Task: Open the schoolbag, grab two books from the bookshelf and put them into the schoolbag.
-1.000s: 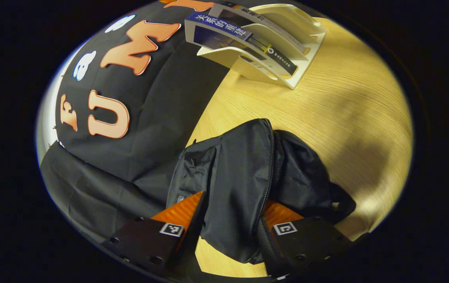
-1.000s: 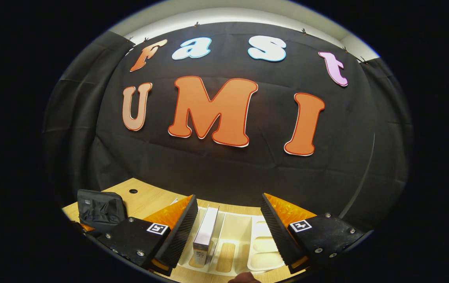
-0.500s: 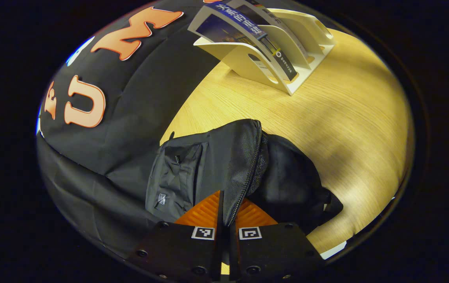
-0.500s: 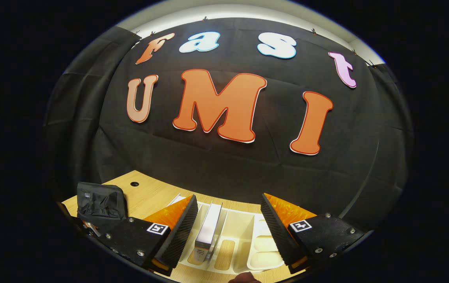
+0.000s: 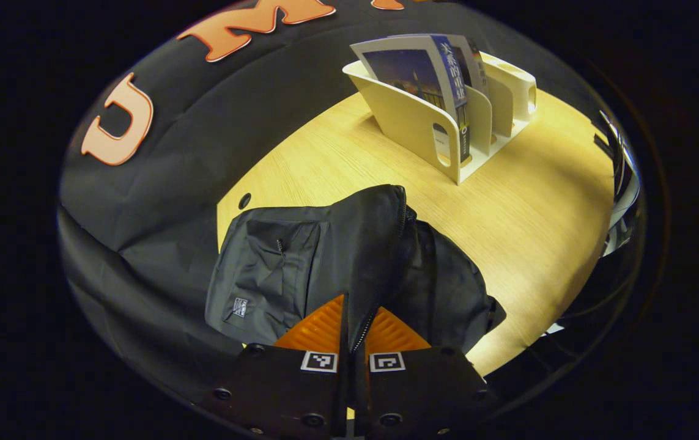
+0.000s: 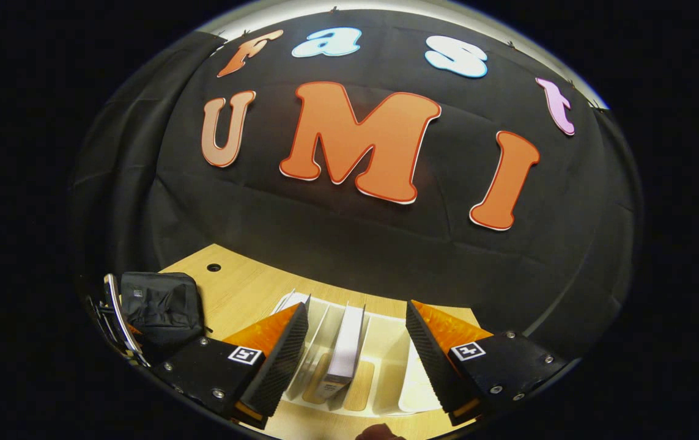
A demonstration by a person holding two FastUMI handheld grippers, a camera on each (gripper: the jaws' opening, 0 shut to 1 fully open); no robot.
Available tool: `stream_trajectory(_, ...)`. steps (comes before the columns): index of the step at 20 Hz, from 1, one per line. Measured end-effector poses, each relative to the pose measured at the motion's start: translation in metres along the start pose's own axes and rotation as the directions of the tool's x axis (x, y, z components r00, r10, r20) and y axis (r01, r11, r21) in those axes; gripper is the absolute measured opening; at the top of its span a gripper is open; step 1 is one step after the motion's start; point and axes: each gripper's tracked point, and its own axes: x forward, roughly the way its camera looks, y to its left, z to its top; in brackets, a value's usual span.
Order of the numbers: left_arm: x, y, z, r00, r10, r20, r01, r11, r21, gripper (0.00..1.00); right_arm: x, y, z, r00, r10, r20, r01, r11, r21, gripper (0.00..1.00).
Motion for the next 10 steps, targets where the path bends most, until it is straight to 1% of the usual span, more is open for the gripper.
stream_trajectory(2,-0.007,0.008,0.002,0.999,-0.047,0.002,0.047,0.999,0.008,0.05,0.005,0.009,-0.005,0.999,-0.002,-0.040,0.003,1.000,0.026,0.96)
stream_trajectory(5,-0.014,0.019,0.006,0.995,-0.099,0.004,0.099,0.994,0.050,0.05,0.009,0.019,-0.010,0.995,-0.003,-0.099,0.009,0.999,0.054,0.96)
stream_trajectory(10,-0.022,0.035,0.016,0.985,-0.172,-0.012,0.173,0.982,0.079,0.05,0.021,0.039,-0.013,0.983,0.015,-0.185,-0.010,1.000,0.029,0.96)
